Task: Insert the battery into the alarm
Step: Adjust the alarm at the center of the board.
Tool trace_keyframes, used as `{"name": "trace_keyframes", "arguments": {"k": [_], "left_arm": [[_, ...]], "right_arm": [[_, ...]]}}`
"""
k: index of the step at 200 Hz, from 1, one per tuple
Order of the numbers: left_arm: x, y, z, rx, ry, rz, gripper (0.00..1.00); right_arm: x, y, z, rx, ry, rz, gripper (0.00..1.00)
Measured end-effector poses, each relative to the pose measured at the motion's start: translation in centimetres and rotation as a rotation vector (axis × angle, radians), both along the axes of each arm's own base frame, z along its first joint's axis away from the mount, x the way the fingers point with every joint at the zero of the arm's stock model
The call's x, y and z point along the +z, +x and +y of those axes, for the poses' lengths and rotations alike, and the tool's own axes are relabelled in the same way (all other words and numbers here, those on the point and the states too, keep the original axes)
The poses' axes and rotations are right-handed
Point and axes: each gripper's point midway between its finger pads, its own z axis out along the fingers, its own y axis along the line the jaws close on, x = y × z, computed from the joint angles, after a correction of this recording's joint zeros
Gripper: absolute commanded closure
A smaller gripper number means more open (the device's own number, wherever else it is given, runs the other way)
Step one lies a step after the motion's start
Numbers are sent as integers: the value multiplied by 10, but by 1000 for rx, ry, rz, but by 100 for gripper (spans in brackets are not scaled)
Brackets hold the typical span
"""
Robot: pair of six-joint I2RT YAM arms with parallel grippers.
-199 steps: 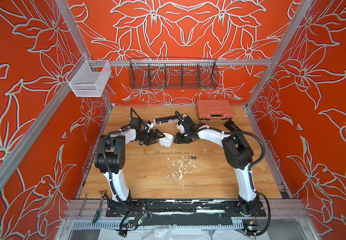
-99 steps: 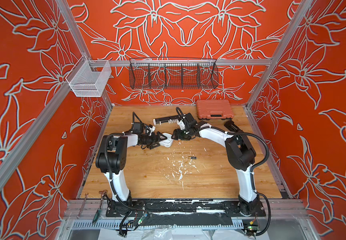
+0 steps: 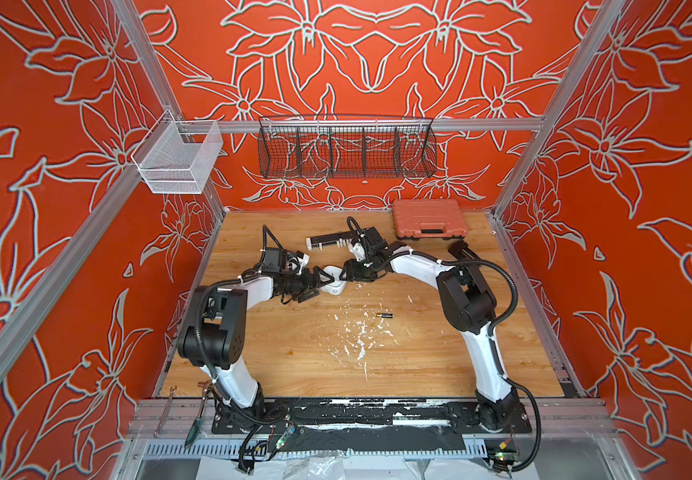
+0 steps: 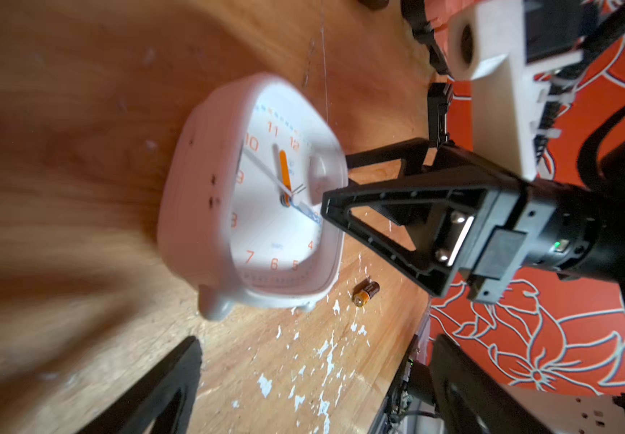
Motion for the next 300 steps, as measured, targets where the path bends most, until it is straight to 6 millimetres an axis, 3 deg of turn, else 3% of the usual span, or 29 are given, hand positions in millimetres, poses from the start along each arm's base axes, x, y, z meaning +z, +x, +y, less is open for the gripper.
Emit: {"name": "trace_keyframes", "arguments": {"k": [34,51,70,94,138,201,262,300], "left_arm": [[14,24,26,43,25,-35,5],[14,41,25,24,8,-32,4],[2,53,21,-10,-12,-3,3],[-8,54,17,-52,-14,35,3],[-8,57,13,-117,-27,42,3],[-24,46,6,-203,-71,131,2],[-29,38,-23,-294,-122,165,2],[-28,41,-26,-303,-125,152,3]], "right_arm": [[-4,1,1,28,-13,9,49],[-7,-2,-3,32,-26,23,48],[-8,-2,-4,39,-30,18,40],[-8,-7,-7,37,-27,12,42],[-7,-9,-8,46,-38,25,47],[-8,-11,-9,85,-47,10,51],[-8,-11,-8,101,-50,-2,54],[-7,-11,-7,109,-49,-5,55]]}}
